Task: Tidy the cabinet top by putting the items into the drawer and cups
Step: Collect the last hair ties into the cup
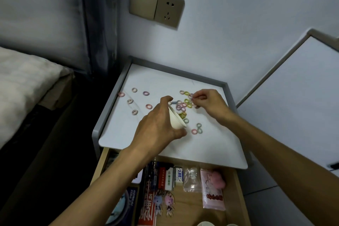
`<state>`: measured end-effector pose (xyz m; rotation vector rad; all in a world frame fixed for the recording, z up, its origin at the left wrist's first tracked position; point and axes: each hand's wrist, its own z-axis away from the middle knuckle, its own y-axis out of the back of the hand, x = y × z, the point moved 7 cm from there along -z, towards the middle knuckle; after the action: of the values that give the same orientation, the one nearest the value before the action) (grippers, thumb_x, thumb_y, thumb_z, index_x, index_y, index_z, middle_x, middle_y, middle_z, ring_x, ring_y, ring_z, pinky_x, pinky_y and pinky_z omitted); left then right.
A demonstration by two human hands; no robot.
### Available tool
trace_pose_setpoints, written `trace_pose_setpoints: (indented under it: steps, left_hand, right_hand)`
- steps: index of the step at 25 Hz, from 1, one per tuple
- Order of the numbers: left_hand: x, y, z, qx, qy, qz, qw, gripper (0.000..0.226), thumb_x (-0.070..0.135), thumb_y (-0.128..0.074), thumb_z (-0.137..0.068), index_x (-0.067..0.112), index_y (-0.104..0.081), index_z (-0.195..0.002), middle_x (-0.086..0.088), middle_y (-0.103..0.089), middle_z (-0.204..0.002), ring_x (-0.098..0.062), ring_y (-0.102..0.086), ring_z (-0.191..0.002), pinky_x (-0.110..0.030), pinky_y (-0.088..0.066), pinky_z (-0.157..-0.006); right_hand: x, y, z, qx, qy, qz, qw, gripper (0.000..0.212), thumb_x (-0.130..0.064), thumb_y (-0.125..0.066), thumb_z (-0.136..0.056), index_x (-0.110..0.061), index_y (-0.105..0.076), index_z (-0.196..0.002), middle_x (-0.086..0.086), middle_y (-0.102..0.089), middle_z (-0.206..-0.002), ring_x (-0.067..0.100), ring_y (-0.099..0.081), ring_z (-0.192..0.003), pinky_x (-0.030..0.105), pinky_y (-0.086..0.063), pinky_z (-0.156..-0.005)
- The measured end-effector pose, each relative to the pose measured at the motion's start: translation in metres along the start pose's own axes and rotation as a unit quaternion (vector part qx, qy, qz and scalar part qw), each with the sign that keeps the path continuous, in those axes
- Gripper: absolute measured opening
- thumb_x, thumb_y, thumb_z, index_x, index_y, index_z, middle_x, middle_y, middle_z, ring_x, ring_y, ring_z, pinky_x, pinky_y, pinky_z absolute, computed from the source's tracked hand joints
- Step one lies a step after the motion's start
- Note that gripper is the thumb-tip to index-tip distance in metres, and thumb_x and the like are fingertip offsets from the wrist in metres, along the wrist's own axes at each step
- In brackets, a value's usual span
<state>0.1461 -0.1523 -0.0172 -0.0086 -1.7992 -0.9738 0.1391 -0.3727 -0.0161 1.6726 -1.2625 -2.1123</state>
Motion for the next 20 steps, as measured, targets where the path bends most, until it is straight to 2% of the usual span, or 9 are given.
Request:
trace_pose_setpoints:
  steps: [1, 3, 5, 7, 10, 12, 16, 18, 20]
  left_hand:
    - [0.000, 0.001, -0.001, 0.001, 0.002, 0.004, 1.000, 0.094, 0.043, -0.083, -0.068, 0.031, -0.026, -0.142, 0.001, -0.058, -0.124, -0.016, -0.056, -0.094, -0.027, -0.045, -0.073]
    - [-0.001, 0.002, -0.004, 0.007, 0.009, 0.020, 1.000, 0.094, 0.042, -0.084, -0.067, 0.032, -0.026, -0.140, 0.003, -0.059, -0.124, -0.018, -0.060, -0.098, -0.029, -0.047, -0.074]
    - [-0.001, 0.004, -0.006, 0.015, 0.011, 0.037, 0.999, 0.093, 0.041, -0.084, -0.065, 0.032, -0.027, -0.139, 0.006, -0.061, -0.124, -0.018, -0.062, -0.100, -0.032, -0.051, -0.078]
    - [0.000, 0.005, -0.006, 0.021, 0.011, 0.043, 0.999, 0.093, 0.040, -0.084, -0.066, 0.032, -0.027, -0.139, 0.008, -0.062, -0.124, -0.017, -0.063, -0.103, -0.033, -0.052, -0.082]
    - [-0.001, 0.009, -0.004, 0.031, 0.010, 0.034, 0.999, 0.092, 0.040, -0.083, -0.066, 0.032, -0.027, -0.138, 0.006, -0.060, -0.119, -0.019, -0.060, -0.101, -0.031, -0.049, -0.076]
    - [-0.003, 0.013, -0.004, 0.035, 0.013, 0.024, 0.999, 0.095, 0.041, -0.084, -0.065, 0.031, -0.026, -0.140, 0.003, -0.058, -0.121, -0.018, -0.056, -0.097, -0.028, -0.043, -0.072]
    - [-0.005, 0.020, -0.005, 0.040, 0.022, 0.024, 0.999, 0.095, 0.042, -0.083, -0.066, 0.031, -0.026, -0.140, 0.003, -0.058, -0.124, -0.016, -0.054, -0.095, -0.026, -0.040, -0.073]
    - [-0.005, 0.023, -0.005, 0.043, 0.022, 0.024, 0.999, 0.094, 0.044, -0.083, -0.066, 0.032, -0.026, -0.140, 0.004, -0.058, -0.123, -0.013, -0.052, -0.093, -0.026, -0.039, -0.074]
    - [-0.006, 0.025, -0.006, 0.046, 0.023, 0.024, 0.998, 0.094, 0.045, -0.084, -0.066, 0.032, -0.027, -0.140, 0.004, -0.058, -0.124, -0.016, -0.055, -0.098, -0.025, -0.039, -0.075]
  right_hand:
    - [-0.022, 0.000, 0.009, -0.038, 0.023, -0.043, 0.998, 0.013, -0.008, -0.070, -0.086, -0.005, -0.070, -0.098, 0.010, -0.074, -0.093, 0.021, -0.071, -0.081, 0.024, -0.057, -0.077]
    - [-0.066, -0.012, 0.033, -0.132, 0.079, -0.075, 0.985, 0.014, -0.004, -0.069, -0.086, -0.003, -0.070, -0.100, 0.007, -0.074, -0.091, 0.015, -0.071, -0.082, 0.024, -0.057, -0.077]
    - [-0.095, -0.032, 0.056, -0.209, 0.147, 0.008, 0.967, 0.017, -0.003, -0.068, -0.086, -0.007, -0.072, -0.101, -0.002, -0.073, -0.088, 0.004, -0.069, -0.082, 0.017, -0.052, -0.076]
    - [-0.103, -0.044, 0.065, -0.226, 0.194, 0.104, 0.949, 0.023, -0.003, -0.067, -0.085, -0.014, -0.075, -0.104, -0.015, -0.071, -0.085, -0.005, -0.066, -0.080, 0.011, -0.048, -0.074]
    - [-0.102, -0.024, 0.046, -0.165, 0.165, 0.011, 0.972, 0.017, -0.005, -0.069, -0.086, -0.012, -0.076, -0.100, -0.006, -0.075, -0.091, 0.003, -0.069, -0.084, 0.017, -0.053, -0.079]
    - [-0.085, -0.007, 0.020, -0.104, 0.124, -0.026, 0.986, 0.014, -0.006, -0.066, -0.088, -0.011, -0.075, -0.098, -0.002, -0.075, -0.092, 0.004, -0.069, -0.078, 0.020, -0.055, -0.074]
    - [-0.017, 0.005, -0.042, -0.045, 0.010, 0.097, 0.994, 0.027, -0.020, -0.069, -0.089, -0.010, -0.069, -0.114, 0.005, -0.070, -0.103, 0.007, -0.063, -0.077, 0.021, -0.050, -0.067]
    - [0.017, 0.002, -0.063, -0.036, -0.057, 0.149, 0.987, 0.043, -0.030, -0.072, -0.086, -0.011, -0.063, -0.122, 0.006, -0.064, -0.110, 0.015, -0.060, -0.091, 0.026, -0.048, -0.078]
    - [0.035, -0.007, -0.073, -0.031, -0.081, 0.188, 0.978, 0.048, -0.034, -0.074, -0.083, -0.013, -0.061, -0.124, 0.007, -0.060, -0.121, 0.022, -0.057, -0.108, 0.027, -0.043, -0.086]
